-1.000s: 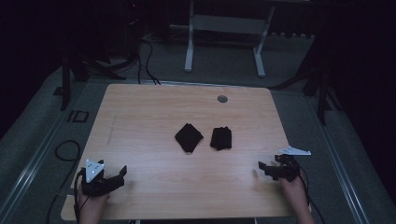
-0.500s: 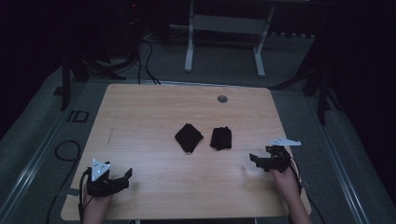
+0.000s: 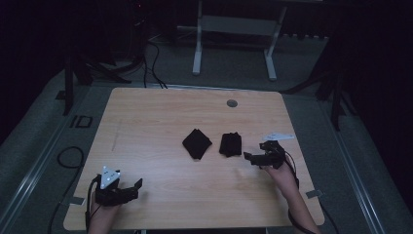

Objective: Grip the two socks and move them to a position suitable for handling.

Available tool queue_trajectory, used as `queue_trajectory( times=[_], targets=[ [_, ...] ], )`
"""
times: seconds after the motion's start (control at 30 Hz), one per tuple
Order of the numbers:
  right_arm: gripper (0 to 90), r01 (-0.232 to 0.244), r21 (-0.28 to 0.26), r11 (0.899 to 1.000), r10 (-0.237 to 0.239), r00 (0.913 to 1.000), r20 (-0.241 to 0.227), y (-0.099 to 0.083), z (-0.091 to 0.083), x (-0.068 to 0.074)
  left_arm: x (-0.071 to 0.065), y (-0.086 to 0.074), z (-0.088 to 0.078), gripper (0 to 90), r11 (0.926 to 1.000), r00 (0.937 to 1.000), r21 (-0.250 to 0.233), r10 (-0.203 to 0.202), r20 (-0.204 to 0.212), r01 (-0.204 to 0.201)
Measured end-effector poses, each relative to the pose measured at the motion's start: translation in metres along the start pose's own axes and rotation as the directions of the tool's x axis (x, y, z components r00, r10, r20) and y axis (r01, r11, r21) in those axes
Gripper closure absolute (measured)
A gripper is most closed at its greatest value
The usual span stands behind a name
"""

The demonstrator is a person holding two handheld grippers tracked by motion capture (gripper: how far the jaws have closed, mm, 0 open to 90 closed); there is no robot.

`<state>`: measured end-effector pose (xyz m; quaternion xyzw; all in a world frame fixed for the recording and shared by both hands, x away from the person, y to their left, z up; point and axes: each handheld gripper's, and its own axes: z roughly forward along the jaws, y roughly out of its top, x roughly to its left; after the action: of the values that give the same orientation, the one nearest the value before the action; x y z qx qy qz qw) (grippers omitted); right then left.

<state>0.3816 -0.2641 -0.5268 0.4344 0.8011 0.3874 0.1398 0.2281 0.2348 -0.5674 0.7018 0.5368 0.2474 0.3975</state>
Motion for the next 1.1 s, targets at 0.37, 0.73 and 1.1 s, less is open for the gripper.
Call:
queue_trajectory(
  times=[0.37, 0.73, 1.1],
  targets=[
    [18.4, 0.082, 0.027, 0.996, -0.081, 0.9966, -0.011, 0.032, 0.039, 0.02, -0.007, 0.0, 0.002, 10.2, 0.9952, 0.995, 0.019, 0.097, -0.024, -0.096],
    [21.2, 0.093, 0.092, 0.991, -0.096, 0.9947, 0.035, 0.04, 0.081, 0.03, -0.005, 0.0, 0.002, 10.2, 0.9964, 0.9965, 0.02, 0.082, -0.014, -0.082],
    [53.1, 0.161, 0.125, 0.979, -0.181, 0.9688, 0.169, 0.034, 0.086, 0.041, -0.005, -0.001, 0.003, 10.3, 0.9963, 0.9966, 0.025, 0.083, -0.004, -0.083]
  ],
)
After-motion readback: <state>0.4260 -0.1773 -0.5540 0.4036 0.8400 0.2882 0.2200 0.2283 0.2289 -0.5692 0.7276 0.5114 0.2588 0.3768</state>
